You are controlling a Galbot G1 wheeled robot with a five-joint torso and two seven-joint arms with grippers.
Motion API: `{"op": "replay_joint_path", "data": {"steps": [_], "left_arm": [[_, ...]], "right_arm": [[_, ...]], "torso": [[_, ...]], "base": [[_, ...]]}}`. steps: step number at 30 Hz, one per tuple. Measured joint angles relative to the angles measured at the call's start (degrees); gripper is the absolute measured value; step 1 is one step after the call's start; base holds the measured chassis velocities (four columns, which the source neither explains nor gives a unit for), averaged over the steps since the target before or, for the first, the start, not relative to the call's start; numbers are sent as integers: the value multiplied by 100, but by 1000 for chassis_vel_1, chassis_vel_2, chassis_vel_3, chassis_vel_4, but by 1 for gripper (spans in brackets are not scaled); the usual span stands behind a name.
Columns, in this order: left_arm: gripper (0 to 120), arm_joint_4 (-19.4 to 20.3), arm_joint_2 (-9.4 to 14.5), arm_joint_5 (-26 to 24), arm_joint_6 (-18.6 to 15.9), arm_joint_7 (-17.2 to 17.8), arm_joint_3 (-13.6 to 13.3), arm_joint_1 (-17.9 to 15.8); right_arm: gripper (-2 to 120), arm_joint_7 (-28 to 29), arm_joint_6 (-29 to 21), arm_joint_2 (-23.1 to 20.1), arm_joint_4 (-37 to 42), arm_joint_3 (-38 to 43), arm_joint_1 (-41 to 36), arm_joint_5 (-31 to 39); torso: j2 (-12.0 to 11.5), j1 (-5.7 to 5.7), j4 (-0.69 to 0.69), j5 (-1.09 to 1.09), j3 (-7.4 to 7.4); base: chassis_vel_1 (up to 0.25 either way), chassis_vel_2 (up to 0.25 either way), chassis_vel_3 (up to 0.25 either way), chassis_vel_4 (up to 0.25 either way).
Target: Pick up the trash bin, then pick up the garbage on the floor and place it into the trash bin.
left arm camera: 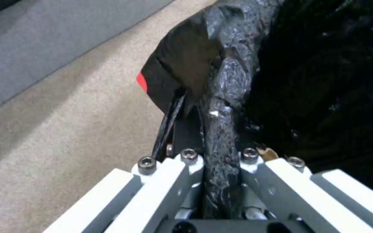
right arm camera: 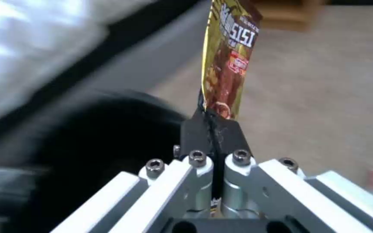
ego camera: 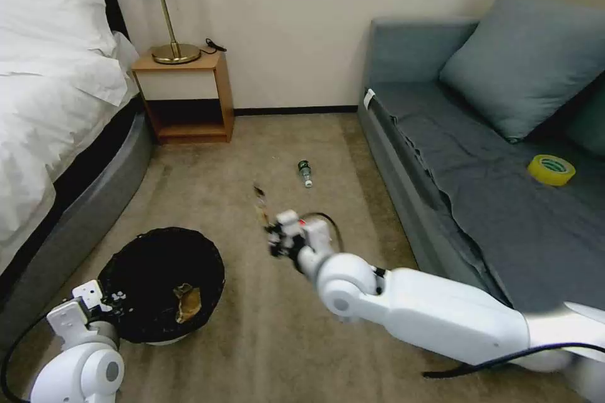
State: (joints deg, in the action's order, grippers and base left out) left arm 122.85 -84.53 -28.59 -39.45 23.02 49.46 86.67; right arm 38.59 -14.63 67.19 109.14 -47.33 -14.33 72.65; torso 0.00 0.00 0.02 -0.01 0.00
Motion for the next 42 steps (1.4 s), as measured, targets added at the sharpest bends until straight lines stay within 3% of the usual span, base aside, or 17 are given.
{"op": "replay_joint_path", "data": {"steps": [6, 14, 24, 29, 30, 32, 33, 35, 37, 39, 41, 42], "left_arm": [[3, 16, -20, 2, -13, 21, -71, -20], [3, 53, -52, 2, -25, 35, -115, -34], [3, 80, -67, 3, -26, 36, -129, -30], [3, 65, -39, -5, -17, 35, -112, -30], [3, 63, -20, -16, 2, 28, -106, -30], [3, 63, -14, -18, 12, 23, -104, -31], [3, 63, 0, -24, 30, 16, -98, -28], [3, 80, 31, -49, 55, -13, -93, -8], [3, 84, 39, -55, 60, -17, -94, -2], [3, 90, 56, -62, 70, -27, -85, 7], [3, 93, 74, -68, 87, -46, -66, 25], [3, 93, 74, -68, 87, -46, -66, 25]], "right_arm": [[0, 127, 45, 792, -191, -625, 127, 136], [0, 213, 127, 1091, -727, -1300, -36, -251], [36, 239, 176, 1046, -857, -1263, -102, -612], [53, 104, 162, 555, -494, -655, -77, -1121], [61, -75, 170, 128, -332, -175, -123, -1430], [63, -141, 195, 1, -298, -55, -151, -1522], [67, -351, 278, -378, -211, 287, -265, -1775], [79, -857, 564, -1230, 106, 1466, -838, -2527], [83, -953, 629, -1379, 199, 1765, -1011, -2696], [90, -1170, 783, -1737, 490, 2605, -1514, -3104], [98, -1247, 916, -2210, 1188, 3976, -2636, -3562], [98, -1247, 916, -2210, 1188, 3976, -2636, -3562]], "torso": [[0, 0, -1, -1, 0], [0, 0, -2, 0, 0], [0, 0, -2, 1, 0], [0, 0, -1, 2, 0], [0, 0, 0, 3, 0], [0, 0, 1, 2, 0], [0, 0, -1, 3, 0], [0, 0, -5, 4, 0], [0, 0, -6, 4, 0], [0, 0, -5, 5, 0], [0, 0, -3, 3, 0], [0, 0, -3, 3, 0]], "base": [[0, 0, 0, 0], [0, 0, 0, 0], [0, 0, 0, 0], [0, 0, 0, 0], [0, 0, 0, 0], [0, 0, 0, 0], [0, 0, 0, 0], [0, 0, 0, 0], [0, 0, 0, 0], [0, 0, 0, 0], [0, 0, 0, 0], [0, 0, 0, 0]]}}
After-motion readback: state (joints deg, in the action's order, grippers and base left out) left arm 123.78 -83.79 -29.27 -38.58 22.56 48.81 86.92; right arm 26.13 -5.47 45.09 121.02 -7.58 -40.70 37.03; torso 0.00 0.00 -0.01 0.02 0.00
